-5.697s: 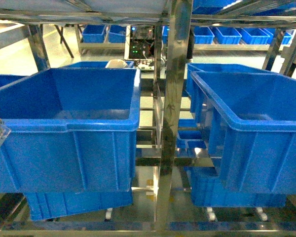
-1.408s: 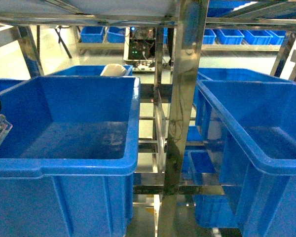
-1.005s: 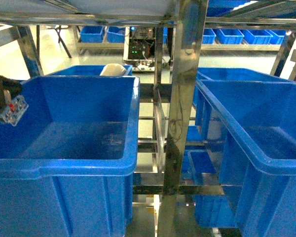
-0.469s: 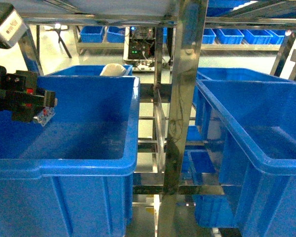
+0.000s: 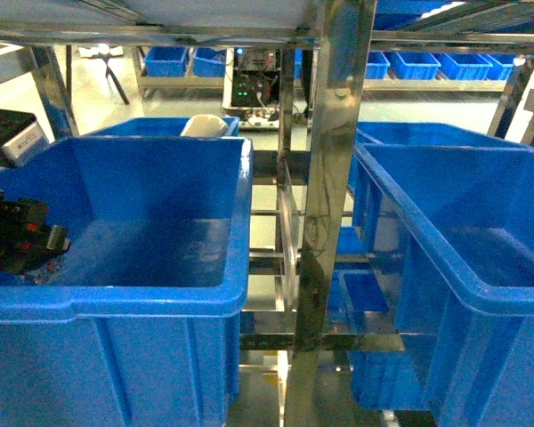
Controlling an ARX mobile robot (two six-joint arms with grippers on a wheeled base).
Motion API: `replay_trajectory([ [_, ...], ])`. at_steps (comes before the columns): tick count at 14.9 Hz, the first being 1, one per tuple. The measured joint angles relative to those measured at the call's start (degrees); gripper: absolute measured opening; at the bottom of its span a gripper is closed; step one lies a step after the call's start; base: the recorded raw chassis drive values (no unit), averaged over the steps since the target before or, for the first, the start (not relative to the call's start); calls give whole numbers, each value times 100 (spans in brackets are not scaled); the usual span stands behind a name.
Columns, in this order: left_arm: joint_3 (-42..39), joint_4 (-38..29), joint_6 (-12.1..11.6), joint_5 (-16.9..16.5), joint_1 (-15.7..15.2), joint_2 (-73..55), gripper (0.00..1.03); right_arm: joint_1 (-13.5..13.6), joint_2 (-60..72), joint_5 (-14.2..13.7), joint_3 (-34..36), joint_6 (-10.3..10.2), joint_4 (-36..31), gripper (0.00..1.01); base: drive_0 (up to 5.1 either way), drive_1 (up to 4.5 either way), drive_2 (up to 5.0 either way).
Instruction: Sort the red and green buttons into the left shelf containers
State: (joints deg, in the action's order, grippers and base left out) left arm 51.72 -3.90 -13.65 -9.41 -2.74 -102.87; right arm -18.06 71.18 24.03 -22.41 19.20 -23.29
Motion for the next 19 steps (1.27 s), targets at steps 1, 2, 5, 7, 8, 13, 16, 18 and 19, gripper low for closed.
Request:
replay_trajectory([
  [1,149,195,-70,-74,-160,-94,26,0,0,-2,0,0,0,98,0,0,0],
  [2,245,234,-221,-105,-302,-173,26,0,0,0,0,0,0,98,0,0,0],
  [5,535,422,-507,-188,-245,-254,26,0,0,0,0,0,0,98,0,0,0],
  [7,623,389,-479,-273,-24,-254,48,0,0,0,0,0,2,98,0,0,0],
  [8,621,363,-428,-284,46,-254,59,0,0,0,0,0,0,98,0,0,0],
  [13,367,129,31,-557,61,55,97,0,0,0,0,2,-2,98,0,0,0],
  [16,-752,-195,601,-713,74,1222,98,0,0,0,0,0,0,98,0,0,0],
  [18,-1392,-337,649,-605,114,1978,98,0,0,0,0,0,0,98,0,0,0],
  [19,-1510,-374,656,-592,107,2142,98,0,0,0,0,0,-2,98,0,0,0],
])
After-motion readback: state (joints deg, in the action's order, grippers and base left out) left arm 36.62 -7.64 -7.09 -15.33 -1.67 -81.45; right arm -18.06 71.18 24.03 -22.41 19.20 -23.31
